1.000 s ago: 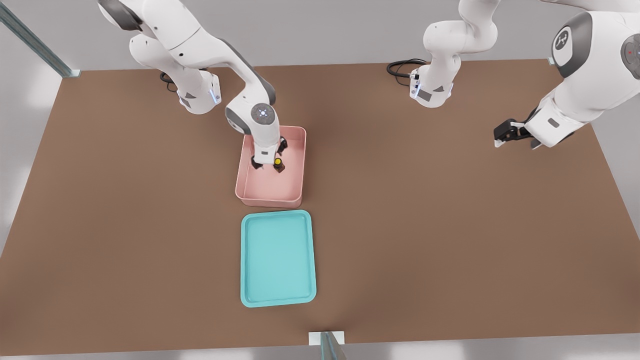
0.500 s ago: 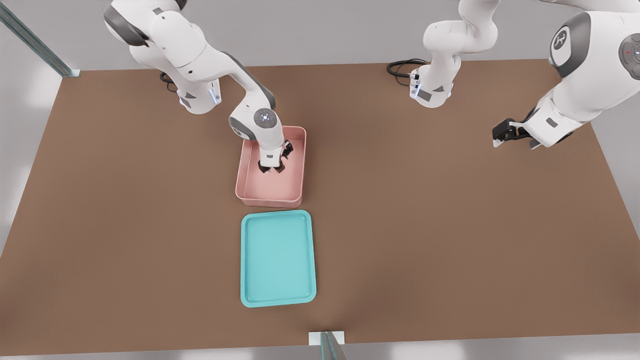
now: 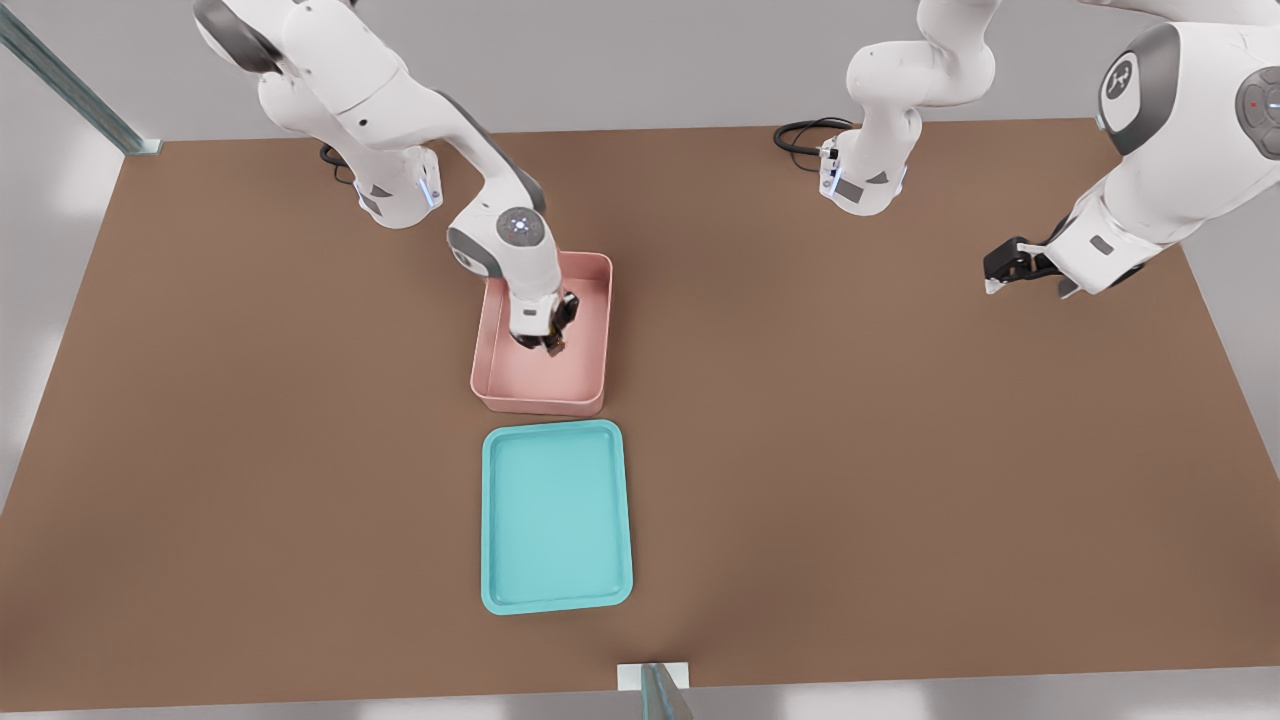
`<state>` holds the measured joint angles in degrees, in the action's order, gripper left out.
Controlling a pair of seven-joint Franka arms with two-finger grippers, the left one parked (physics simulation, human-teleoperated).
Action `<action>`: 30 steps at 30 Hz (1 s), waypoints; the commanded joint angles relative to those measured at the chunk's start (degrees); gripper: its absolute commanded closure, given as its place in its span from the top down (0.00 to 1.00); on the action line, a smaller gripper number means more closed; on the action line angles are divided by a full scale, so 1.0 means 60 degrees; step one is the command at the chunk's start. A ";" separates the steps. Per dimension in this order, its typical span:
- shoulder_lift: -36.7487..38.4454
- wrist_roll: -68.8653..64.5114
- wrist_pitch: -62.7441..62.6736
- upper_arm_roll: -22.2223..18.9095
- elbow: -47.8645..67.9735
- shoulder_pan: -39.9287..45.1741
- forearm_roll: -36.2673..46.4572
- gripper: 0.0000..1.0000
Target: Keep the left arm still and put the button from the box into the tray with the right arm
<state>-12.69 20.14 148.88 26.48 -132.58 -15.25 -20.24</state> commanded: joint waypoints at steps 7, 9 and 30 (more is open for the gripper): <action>-0.5353 -0.1687 -0.3236 -0.2055 0.9057 -0.0857 0.1879 0.46; -0.6688 -0.1819 -0.2563 -0.2684 1.0246 -0.1033 0.1820 0.46; 0.0342 -0.2536 -0.9080 -0.3519 0.8547 0.1970 0.2919 1.00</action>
<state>-10.80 9.74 104.90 5.64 -81.82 -3.03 -3.66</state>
